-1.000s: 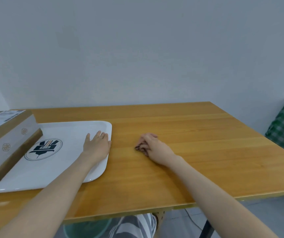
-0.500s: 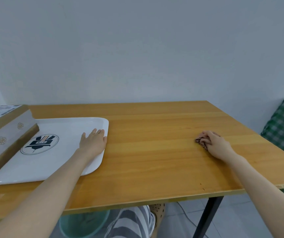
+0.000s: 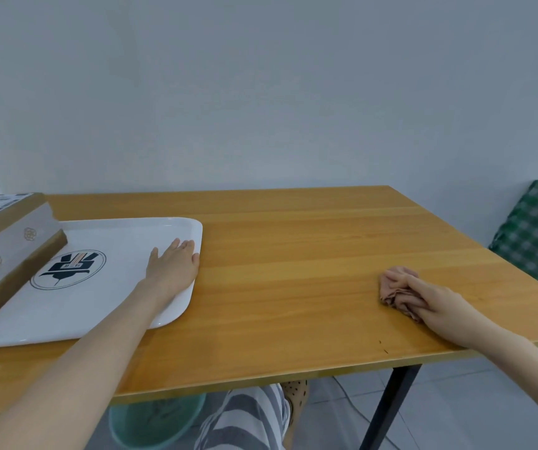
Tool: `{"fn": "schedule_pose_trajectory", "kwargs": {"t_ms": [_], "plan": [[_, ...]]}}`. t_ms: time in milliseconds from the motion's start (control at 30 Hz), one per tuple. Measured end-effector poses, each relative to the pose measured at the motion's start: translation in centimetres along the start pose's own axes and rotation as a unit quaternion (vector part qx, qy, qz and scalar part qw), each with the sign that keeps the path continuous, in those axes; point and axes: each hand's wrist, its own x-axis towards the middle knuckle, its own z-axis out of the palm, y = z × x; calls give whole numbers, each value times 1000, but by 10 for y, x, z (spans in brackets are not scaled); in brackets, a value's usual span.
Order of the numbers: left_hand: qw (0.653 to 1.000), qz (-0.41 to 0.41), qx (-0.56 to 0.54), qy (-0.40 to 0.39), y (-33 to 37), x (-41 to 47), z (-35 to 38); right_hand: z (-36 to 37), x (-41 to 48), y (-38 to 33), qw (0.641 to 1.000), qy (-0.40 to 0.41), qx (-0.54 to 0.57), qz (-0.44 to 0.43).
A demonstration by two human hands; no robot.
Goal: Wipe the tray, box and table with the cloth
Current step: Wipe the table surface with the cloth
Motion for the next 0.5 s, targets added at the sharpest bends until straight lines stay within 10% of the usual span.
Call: {"fn": "schedule_pose_trajectory", "kwargs": {"t_ms": [500], "plan": [[1000,0,-5,3,1,0,2,7,108,-20,998,9,-43,47]]}}
